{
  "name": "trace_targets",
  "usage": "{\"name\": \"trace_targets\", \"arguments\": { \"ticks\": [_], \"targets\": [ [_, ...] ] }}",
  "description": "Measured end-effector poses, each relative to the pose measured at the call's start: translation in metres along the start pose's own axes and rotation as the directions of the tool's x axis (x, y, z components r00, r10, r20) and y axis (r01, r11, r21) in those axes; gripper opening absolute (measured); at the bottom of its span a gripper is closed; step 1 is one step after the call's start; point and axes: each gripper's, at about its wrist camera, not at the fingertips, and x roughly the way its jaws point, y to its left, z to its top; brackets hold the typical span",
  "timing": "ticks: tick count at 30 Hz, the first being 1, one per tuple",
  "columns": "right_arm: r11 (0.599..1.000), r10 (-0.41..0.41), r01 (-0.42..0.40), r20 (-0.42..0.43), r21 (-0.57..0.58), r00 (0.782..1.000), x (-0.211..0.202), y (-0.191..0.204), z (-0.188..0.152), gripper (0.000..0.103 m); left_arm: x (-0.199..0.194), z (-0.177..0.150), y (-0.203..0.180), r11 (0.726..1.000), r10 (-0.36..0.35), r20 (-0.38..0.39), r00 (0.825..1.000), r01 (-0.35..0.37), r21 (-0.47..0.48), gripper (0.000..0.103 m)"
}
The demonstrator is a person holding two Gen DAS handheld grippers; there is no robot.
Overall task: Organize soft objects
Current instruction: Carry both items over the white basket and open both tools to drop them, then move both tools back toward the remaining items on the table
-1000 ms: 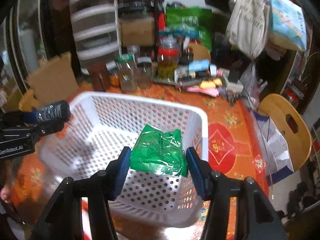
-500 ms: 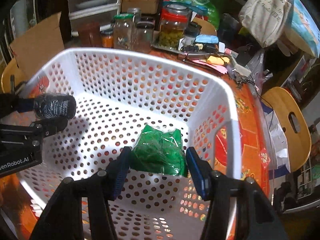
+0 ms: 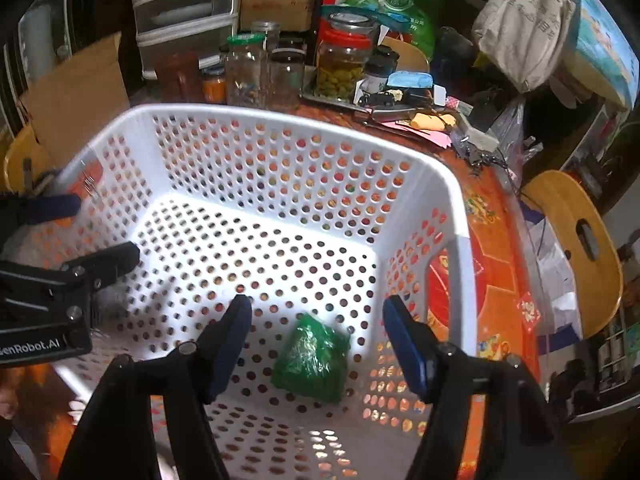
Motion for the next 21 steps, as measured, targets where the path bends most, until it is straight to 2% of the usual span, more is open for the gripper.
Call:
{"name": "trace_targets", "arguments": {
  "ticks": [1, 2, 4, 9, 13, 18, 21],
  "targets": [
    [1.000, 0.000, 0.000, 0.008, 0.003, 1.000, -0.004, -0.001, 0.000, 0.074, -0.007, 0.000, 0.001, 1.000, 0.007, 0.019, 1.000, -0.007, 0.001, 0.101],
    [1.000, -0.005, 0.004, 0.021, 0.004, 1.000, -0.009, -0.002, -0.001, 0.076, -0.018, -0.001, 0.002, 1.000, 0.017, 0.045, 0.999, -0.017, 0.000, 0.103],
    [1.000, -0.014, 0.014, 0.051, 0.005, 0.999, -0.022, -0.005, -0.004, 0.084, -0.035, -0.003, 0.004, 1.000, 0.020, 0.081, 0.996, -0.019, -0.004, 0.103],
    [0.999, -0.002, -0.001, 0.095, 0.032, 0.995, -0.050, -0.015, -0.014, 0.092, -0.076, -0.015, 0.009, 1.000, 0.010, 0.157, 0.988, -0.008, -0.013, 0.103],
    [0.998, 0.024, -0.033, 0.172, 0.050, 0.985, -0.078, -0.022, -0.030, 0.095, -0.111, -0.039, 0.015, 0.999, -0.001, 0.217, 0.976, 0.009, -0.038, 0.103],
    [0.997, 0.042, -0.057, 0.226, 0.059, 0.973, -0.102, -0.023, -0.054, 0.095, -0.140, -0.074, 0.017, 0.999, -0.011, 0.258, 0.966, 0.019, -0.029, 0.103],
    [0.996, 0.044, -0.063, 0.259, 0.065, 0.965, -0.119, -0.021, -0.071, 0.095, -0.157, -0.094, 0.019, 0.999, 0.008, 0.293, 0.956, 0.002, -0.033, 0.103]
  ]
}}
